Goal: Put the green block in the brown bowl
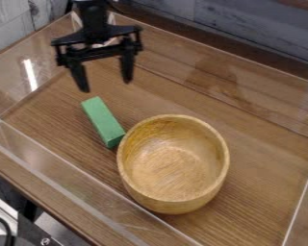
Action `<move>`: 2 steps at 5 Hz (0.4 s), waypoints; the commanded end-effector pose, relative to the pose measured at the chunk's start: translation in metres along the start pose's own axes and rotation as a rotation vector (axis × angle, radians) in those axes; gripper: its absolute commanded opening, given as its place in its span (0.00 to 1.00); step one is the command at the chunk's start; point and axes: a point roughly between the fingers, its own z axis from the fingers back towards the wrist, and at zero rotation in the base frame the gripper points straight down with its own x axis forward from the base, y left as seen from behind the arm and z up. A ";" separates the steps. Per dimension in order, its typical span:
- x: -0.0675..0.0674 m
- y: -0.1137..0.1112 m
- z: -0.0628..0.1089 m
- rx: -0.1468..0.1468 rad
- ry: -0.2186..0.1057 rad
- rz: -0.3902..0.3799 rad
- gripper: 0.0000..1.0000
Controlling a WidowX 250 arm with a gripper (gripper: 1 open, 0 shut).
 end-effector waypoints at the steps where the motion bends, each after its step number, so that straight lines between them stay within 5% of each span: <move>1: 0.008 0.011 0.006 -0.050 -0.059 0.111 1.00; 2: 0.009 0.013 -0.005 -0.063 -0.060 0.152 1.00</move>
